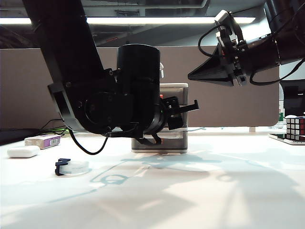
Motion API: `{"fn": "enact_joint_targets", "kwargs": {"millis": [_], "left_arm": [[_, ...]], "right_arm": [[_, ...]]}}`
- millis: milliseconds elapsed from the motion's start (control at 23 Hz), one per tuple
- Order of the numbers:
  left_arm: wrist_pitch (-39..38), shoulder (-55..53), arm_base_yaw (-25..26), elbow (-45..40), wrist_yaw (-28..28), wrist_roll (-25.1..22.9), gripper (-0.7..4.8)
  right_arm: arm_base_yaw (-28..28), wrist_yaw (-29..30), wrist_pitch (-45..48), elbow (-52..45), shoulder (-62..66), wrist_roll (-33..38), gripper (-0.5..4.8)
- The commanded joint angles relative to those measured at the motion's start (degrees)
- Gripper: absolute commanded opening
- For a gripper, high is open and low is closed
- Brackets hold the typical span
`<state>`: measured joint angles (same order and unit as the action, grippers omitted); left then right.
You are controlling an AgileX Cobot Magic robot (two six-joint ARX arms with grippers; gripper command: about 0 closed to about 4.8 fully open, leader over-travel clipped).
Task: Open the second layer of the drawer on the table, pick up the transparent tape on the table and put it in, and finally close the drawer.
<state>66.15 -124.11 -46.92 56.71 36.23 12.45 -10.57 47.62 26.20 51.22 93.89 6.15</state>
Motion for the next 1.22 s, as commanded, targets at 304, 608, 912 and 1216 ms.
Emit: {"fn": "enact_joint_targets", "kwargs": {"millis": [304,608,912,1216], "left_arm": [[0.2,0.1,0.2,0.4,0.2,-0.2,1.2],[-0.9,0.1,0.8,0.4,0.0,-0.2,0.89],[-1.4,0.1,0.8,0.4,-0.2,-0.2,-0.06],[-1.9,0.1,0.7,0.4,-0.3,-0.2,-0.06]], "right_arm": [[-1.5,0.3,0.6,0.3,-0.1,-0.4,-0.05],[-1.5,0.3,0.6,0.3,-0.1,-0.4,-0.05],[-1.5,0.2,0.6,0.3,-0.1,-0.5,-0.05],[-2.3,-4.6,3.6,1.1,2.8,-3.2,-0.05]]}}
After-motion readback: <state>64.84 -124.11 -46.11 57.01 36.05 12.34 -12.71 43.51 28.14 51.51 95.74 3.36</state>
